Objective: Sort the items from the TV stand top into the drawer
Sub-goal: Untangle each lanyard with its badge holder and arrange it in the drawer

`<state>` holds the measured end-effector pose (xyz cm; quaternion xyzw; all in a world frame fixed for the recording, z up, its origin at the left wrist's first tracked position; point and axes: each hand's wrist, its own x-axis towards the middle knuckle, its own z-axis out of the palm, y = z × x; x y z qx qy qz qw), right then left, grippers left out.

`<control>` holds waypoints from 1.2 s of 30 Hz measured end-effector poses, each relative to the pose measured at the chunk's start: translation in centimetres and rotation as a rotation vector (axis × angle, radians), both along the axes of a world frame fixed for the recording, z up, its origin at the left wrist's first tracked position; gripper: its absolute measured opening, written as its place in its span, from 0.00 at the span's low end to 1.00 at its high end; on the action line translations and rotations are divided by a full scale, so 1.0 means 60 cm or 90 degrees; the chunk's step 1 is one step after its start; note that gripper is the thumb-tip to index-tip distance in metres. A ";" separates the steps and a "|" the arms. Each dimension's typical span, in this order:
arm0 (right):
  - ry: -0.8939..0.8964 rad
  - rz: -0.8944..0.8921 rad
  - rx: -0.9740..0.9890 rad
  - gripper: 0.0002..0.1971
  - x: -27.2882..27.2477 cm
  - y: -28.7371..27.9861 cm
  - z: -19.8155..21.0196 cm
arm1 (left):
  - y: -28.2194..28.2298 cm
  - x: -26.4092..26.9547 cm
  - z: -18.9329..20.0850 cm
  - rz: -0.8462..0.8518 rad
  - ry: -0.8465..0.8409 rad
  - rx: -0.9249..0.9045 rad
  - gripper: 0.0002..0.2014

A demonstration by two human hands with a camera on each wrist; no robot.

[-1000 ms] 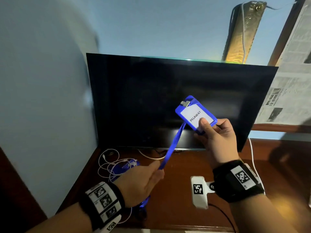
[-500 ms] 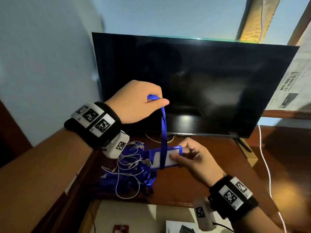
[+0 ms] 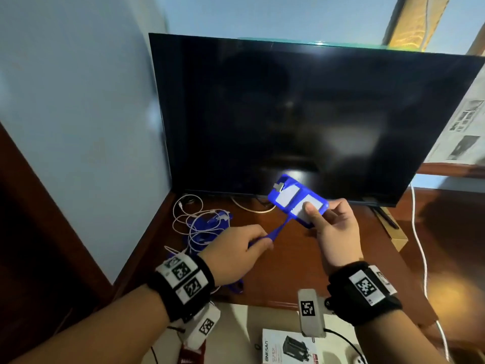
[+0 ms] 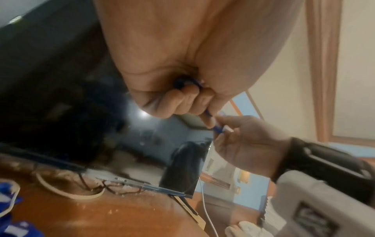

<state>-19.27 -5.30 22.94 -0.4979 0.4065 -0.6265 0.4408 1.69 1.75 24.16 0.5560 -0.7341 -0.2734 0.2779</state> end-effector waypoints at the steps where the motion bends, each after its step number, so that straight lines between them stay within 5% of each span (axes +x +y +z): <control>1: 0.051 -0.018 -0.010 0.14 0.001 -0.003 -0.014 | 0.009 -0.002 0.001 -0.009 -0.032 -0.017 0.11; 4: 0.264 0.011 -0.054 0.14 0.011 0.001 -0.050 | 0.020 0.002 0.028 -0.039 -0.199 -0.131 0.14; 7: 0.395 0.157 -0.106 0.14 0.023 0.028 -0.068 | 0.007 0.023 0.072 -0.036 -0.314 -0.213 0.15; 10: 0.443 0.336 -0.068 0.14 0.028 0.061 -0.063 | -0.013 0.056 0.097 -0.016 -0.317 -0.106 0.14; 14: 0.239 0.445 0.033 0.11 0.026 0.086 -0.050 | -0.032 0.095 0.061 -0.025 -0.078 0.126 0.09; 18: 0.080 0.425 0.072 0.13 0.031 0.090 -0.051 | -0.017 0.096 -0.002 0.015 0.355 0.307 0.11; 21: -0.015 0.373 0.110 0.23 0.050 0.094 -0.055 | -0.007 0.076 -0.057 0.043 0.554 0.319 0.15; 24: -0.116 0.308 0.152 0.16 0.072 0.096 -0.054 | 0.004 0.049 -0.088 0.097 0.710 0.297 0.19; 32: -0.161 0.198 0.263 0.09 0.113 0.111 -0.089 | 0.032 0.048 -0.099 0.210 0.849 0.286 0.15; 36: -0.031 0.211 0.328 0.07 0.124 0.119 -0.122 | 0.046 0.081 -0.109 0.200 0.717 0.296 0.15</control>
